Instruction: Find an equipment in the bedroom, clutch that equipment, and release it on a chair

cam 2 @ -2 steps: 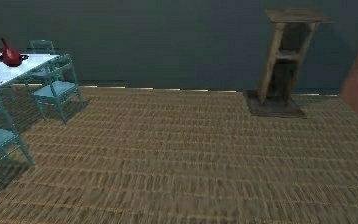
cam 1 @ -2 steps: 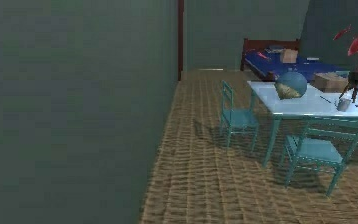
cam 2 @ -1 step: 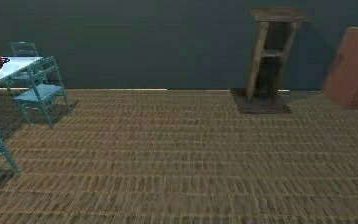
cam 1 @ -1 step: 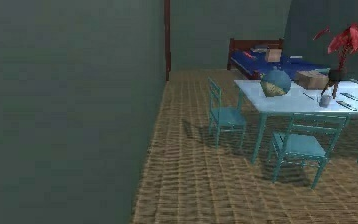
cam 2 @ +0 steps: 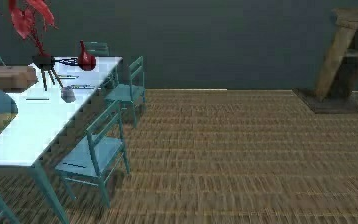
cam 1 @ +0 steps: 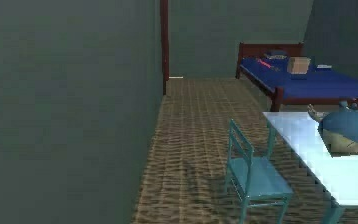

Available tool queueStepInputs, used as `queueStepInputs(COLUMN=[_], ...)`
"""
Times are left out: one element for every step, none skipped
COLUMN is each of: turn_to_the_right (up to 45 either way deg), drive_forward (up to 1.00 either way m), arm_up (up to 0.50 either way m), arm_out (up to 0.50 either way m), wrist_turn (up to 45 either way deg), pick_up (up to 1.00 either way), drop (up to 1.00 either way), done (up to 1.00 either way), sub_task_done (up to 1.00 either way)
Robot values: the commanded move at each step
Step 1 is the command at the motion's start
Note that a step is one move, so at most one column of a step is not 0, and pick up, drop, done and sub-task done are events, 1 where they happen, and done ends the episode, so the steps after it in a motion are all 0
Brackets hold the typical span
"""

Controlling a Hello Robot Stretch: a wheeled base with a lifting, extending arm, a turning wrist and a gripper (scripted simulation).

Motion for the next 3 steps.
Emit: queueStepInputs(turn_to_the_right=[0.0,0.0,0.0], drive_forward=[1.00,1.00,1.00], arm_up=[0.00,0.00,0.00], arm_out=[0.00,0.00,0.00], wrist_turn=[0.0,0.0,0.0], pick_up=[0.00,0.00,0.00], drop=[0.00,0.00,0.00], done=[0.00,0.00,0.00], sub_task_done=[0.00,0.00,0.00])
